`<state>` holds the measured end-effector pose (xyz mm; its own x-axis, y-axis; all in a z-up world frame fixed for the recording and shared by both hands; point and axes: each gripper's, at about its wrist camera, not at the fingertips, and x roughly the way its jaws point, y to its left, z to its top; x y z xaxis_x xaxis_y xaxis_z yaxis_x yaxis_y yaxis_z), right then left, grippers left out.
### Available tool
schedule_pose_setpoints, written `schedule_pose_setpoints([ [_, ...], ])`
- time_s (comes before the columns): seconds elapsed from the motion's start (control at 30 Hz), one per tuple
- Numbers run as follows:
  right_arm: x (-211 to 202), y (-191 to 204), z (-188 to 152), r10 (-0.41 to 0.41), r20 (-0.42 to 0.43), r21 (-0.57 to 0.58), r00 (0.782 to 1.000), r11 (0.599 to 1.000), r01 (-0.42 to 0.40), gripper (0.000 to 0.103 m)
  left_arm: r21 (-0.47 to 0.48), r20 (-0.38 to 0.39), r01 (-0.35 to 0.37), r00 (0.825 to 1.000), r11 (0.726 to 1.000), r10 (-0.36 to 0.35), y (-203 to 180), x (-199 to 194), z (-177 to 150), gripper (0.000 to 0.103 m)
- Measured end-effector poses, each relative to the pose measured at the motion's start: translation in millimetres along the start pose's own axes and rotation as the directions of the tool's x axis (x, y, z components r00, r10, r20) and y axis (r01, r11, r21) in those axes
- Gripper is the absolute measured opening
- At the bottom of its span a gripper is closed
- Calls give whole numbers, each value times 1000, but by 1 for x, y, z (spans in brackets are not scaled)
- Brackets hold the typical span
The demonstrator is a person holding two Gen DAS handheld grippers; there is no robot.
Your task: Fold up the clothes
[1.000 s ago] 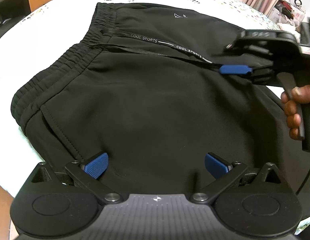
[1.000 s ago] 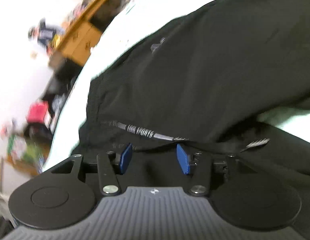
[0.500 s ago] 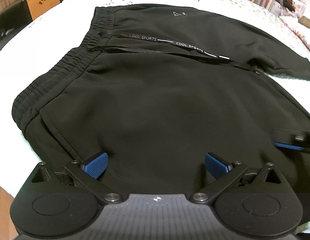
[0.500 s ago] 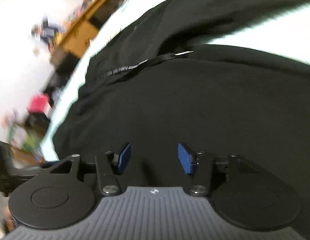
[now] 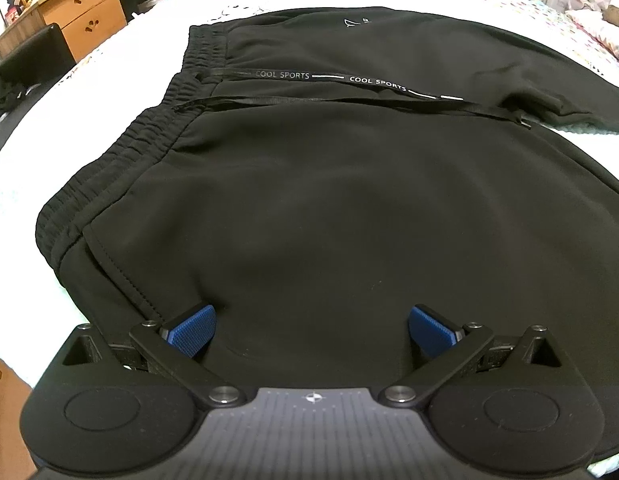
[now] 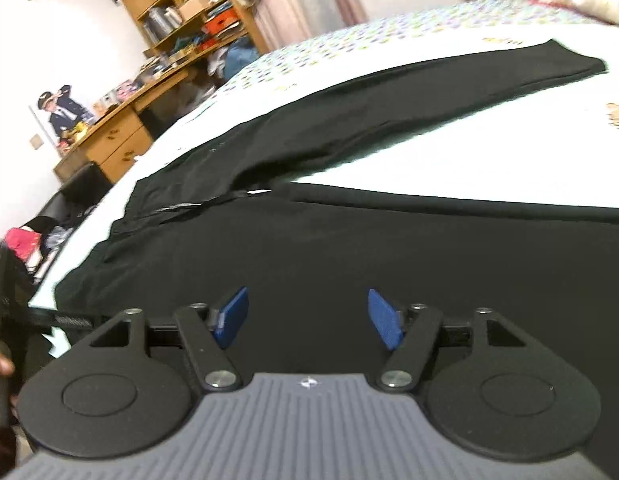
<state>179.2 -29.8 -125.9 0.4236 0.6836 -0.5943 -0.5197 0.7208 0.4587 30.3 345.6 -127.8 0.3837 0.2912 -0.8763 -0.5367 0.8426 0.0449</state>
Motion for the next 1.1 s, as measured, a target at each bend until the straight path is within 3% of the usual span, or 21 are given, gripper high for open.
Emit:
schedule_pose_setpoints([
  [0.03,-3,-6,-3,2,5,18,1000,1000,-2,79,-2,1,-4,1000,1000,4,0,0,0,102],
  [0.3,-28,-56,-26,15,47,158,999,987,-22,79,-33,-7,-16,1000,999,16,-2,-10,0,102],
  [0.5,-30,-87,-32,-26,27,236,999,972,19,79,-163,25,146,989,976,-144,21,-44,9,102],
  [0.6,-33,-97,-34,-14,37,266,999,964,4,80,-173,83,154,986,973,-141,35,-62,28,102],
  [0.7,-35,-97,-31,13,38,265,999,964,-22,80,-157,128,157,982,975,-138,49,-74,55,102],
  [0.87,-31,-75,-23,169,58,233,984,956,-178,80,-201,172,202,970,958,-169,82,-76,102,102],
  [1.0,-6,-41,-10,262,-2,149,965,954,-258,80,-279,174,273,957,921,-231,111,-56,132,102],
  [1.1,23,-18,3,293,-58,119,954,951,-285,81,-307,165,268,960,913,-227,126,-36,158,102],
])
